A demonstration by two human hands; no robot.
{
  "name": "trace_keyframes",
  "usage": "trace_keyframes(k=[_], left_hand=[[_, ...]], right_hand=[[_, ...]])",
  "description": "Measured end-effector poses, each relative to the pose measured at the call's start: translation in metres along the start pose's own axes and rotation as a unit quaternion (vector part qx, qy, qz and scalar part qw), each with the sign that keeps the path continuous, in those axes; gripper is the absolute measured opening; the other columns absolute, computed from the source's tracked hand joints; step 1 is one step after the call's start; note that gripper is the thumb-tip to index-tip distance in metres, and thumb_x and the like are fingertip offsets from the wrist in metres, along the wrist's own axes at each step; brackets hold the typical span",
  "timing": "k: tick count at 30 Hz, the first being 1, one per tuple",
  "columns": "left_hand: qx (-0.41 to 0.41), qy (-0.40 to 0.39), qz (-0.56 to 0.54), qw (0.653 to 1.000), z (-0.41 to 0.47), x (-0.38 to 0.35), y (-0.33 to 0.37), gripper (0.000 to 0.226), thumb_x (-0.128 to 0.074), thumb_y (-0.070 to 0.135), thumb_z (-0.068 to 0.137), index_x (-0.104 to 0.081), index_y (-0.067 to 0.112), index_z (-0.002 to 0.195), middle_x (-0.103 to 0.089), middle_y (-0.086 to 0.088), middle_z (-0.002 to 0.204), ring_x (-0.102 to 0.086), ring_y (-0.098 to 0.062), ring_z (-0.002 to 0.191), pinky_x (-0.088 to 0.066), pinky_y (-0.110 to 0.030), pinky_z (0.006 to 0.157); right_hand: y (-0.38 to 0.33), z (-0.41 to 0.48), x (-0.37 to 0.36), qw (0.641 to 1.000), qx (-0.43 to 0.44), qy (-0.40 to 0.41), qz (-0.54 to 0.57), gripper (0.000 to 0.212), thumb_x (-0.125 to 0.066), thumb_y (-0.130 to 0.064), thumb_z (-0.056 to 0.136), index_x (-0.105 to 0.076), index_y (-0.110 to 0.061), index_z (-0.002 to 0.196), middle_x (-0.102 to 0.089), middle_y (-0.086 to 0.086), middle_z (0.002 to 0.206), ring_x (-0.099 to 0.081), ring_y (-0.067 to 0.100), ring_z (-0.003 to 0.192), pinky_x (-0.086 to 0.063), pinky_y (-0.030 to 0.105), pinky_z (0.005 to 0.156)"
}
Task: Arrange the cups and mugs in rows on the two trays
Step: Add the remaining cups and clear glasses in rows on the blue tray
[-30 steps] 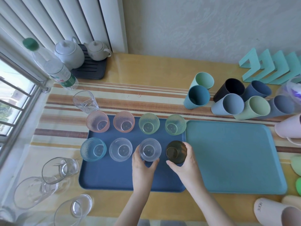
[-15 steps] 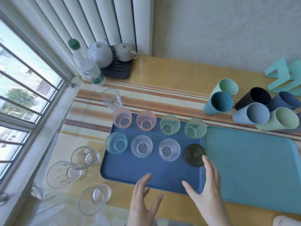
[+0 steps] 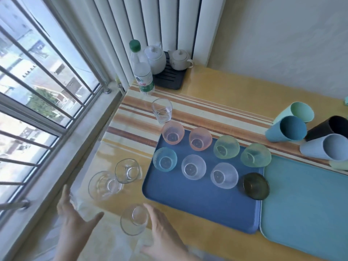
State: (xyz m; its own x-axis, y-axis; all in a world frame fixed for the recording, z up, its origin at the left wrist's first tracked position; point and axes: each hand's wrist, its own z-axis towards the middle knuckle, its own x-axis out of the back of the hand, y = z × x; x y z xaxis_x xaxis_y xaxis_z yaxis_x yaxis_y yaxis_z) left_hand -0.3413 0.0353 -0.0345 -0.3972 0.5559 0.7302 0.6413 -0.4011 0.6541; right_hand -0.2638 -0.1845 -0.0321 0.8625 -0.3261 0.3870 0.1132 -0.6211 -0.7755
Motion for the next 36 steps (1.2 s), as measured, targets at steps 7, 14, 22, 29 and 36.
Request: trace_keyframes(k=[7,14,22,29,36], left_hand=[[0.014,-0.09,-0.187,0.978,0.023,-0.025,0.008,0.087,-0.077,-0.01,0.062,-0.035,0.042,0.118,-0.045,-0.003,0.136,-0.044,-0.014,0.124,-0.041,-0.046,0.1],[0.021,-0.054,-0.223,0.973,0.018,-0.029,0.002,0.077,-0.075,-0.011,0.065,-0.039,0.023,0.125,-0.05,-0.009,0.13,-0.049,-0.019,0.122,-0.056,-0.015,0.073],[0.032,-0.175,-0.103,0.979,-0.002,-0.023,-0.089,0.093,-0.087,0.055,0.035,-0.06,0.008,0.11,-0.061,0.024,0.112,-0.056,0.013,0.099,-0.045,-0.013,0.091],[-0.096,-0.18,-0.193,0.96,-0.045,-0.053,0.06,0.08,-0.087,0.013,0.049,-0.049,0.029,0.118,-0.06,0.02,0.115,-0.058,0.004,0.103,-0.05,-0.012,0.08],[-0.098,-0.183,-0.18,0.962,-0.03,-0.093,0.082,0.077,-0.085,0.01,0.058,-0.047,0.032,0.122,-0.057,0.012,0.122,-0.054,-0.007,0.114,-0.049,-0.03,0.088]], right_hand=[[-0.007,0.022,-0.01,0.999,-0.004,0.05,0.007,0.086,-0.07,-0.024,0.073,-0.018,-0.035,0.14,-0.024,-0.014,0.147,-0.024,0.005,0.135,-0.029,0.018,0.101],[-0.012,0.015,-0.003,0.999,-0.02,0.041,0.021,0.074,-0.064,-0.017,0.072,-0.026,-0.037,0.133,-0.034,-0.017,0.136,-0.033,0.004,0.126,-0.038,0.022,0.087],[0.003,-0.036,0.024,0.987,-0.061,0.095,0.114,0.08,-0.062,-0.033,0.061,-0.017,-0.073,0.113,-0.028,-0.043,0.129,-0.028,-0.021,0.121,-0.029,0.002,0.091],[0.039,-0.046,0.049,0.945,-0.098,0.276,0.146,0.075,-0.069,-0.038,0.057,-0.031,-0.053,0.12,-0.045,-0.031,0.126,-0.046,-0.008,0.115,-0.036,0.005,0.087],[0.053,-0.031,0.052,0.924,-0.101,0.333,0.159,0.074,-0.08,-0.018,0.065,-0.038,-0.036,0.124,-0.052,-0.017,0.123,-0.048,-0.002,0.115,-0.041,0.012,0.092]])
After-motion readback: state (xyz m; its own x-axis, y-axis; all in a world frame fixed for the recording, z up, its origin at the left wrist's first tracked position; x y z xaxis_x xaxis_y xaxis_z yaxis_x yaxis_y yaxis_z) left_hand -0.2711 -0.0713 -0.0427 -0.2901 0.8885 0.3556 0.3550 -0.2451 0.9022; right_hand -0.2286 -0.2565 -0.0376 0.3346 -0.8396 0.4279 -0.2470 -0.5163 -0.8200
